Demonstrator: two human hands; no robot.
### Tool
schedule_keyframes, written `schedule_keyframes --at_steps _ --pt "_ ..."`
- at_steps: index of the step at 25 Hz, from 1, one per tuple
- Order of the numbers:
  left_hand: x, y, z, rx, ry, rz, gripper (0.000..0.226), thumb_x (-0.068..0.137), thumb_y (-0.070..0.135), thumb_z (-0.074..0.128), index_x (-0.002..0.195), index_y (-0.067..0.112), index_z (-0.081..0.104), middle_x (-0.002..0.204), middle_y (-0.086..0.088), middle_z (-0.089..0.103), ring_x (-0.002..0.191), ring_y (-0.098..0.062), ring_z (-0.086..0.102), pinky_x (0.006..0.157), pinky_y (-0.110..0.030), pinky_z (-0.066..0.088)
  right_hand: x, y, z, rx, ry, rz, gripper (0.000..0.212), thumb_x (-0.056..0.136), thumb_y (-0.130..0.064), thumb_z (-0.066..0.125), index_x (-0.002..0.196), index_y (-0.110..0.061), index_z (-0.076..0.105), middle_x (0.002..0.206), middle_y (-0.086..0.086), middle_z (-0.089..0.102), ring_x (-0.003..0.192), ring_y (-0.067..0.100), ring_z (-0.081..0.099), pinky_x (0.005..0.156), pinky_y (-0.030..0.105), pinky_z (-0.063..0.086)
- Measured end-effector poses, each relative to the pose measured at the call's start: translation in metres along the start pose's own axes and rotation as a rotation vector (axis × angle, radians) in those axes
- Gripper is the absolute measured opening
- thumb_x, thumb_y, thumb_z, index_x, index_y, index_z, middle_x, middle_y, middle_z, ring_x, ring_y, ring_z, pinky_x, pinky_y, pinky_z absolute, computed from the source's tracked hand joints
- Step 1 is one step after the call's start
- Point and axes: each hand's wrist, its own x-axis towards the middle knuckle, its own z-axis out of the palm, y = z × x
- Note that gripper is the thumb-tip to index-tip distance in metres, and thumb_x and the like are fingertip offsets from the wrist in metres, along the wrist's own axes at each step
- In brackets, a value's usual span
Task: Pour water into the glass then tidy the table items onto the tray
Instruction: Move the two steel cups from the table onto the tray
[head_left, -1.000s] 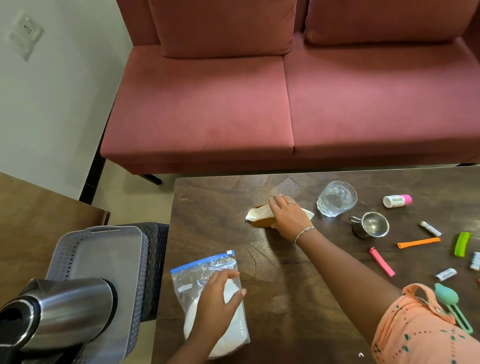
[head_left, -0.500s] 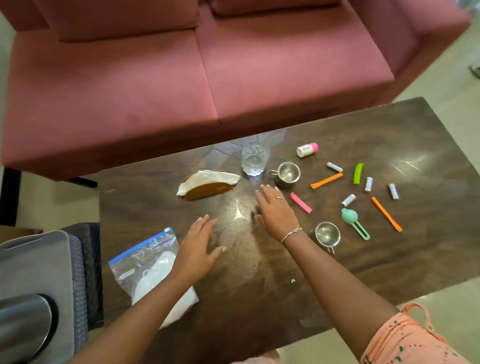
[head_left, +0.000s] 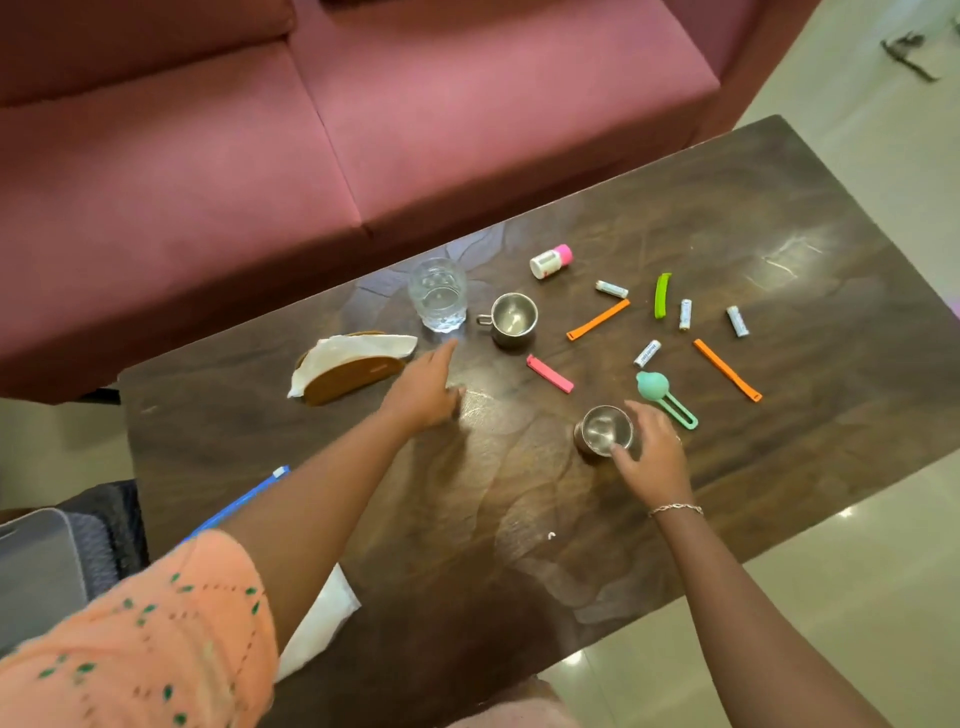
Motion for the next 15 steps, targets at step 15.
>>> schedule_keyframes --at_steps 15 --pt "0.111 0.027 0.024 -0.133 -0.113 -0.21 0.045 0.091 0.001 0.039 0.131 0.02 0.034 0.12 -0.02 0.05 0.098 -0.041 0.058 0.058 -0.05 0.057 -0.002 0.037 0.042 -0.045 0.031 0.331 0.016 0.085 -0.009 0.058 0.077 0.004 0.062 0.094 0.022 0.063 0.087 0.037 0.057 0.068 0.033 0.038"
